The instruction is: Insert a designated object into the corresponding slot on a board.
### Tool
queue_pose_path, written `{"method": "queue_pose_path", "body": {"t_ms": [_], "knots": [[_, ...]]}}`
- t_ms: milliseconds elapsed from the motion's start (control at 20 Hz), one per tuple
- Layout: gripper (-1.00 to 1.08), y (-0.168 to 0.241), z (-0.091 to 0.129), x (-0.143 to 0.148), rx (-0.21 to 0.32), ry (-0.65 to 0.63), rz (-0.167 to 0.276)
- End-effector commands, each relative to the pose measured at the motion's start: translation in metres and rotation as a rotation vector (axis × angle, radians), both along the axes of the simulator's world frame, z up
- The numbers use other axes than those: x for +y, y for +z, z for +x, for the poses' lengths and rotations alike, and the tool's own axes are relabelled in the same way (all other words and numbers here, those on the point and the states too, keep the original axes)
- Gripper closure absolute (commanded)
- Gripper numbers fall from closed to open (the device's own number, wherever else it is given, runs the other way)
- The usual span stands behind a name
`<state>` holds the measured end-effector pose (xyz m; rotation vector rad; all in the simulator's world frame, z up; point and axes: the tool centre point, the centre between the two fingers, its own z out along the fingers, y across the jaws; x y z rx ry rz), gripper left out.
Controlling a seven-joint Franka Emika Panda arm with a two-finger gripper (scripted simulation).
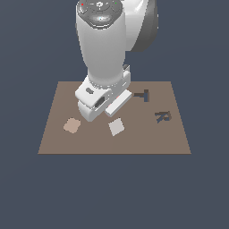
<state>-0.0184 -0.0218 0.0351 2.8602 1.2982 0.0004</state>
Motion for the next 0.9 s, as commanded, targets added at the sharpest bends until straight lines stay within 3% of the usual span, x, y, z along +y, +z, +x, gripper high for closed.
{"method": "queue_pose_path", "body": {"t_ms": [0,400,850], "knots": [[1.08,0.001,-0.004,0.028,0.0,0.122,0.0],[1.08,0.004,-0.035,0.102,0.0,0.459,0.0],[1.08,0.005,-0.058,0.13,0.001,0.608,0.0]]}}
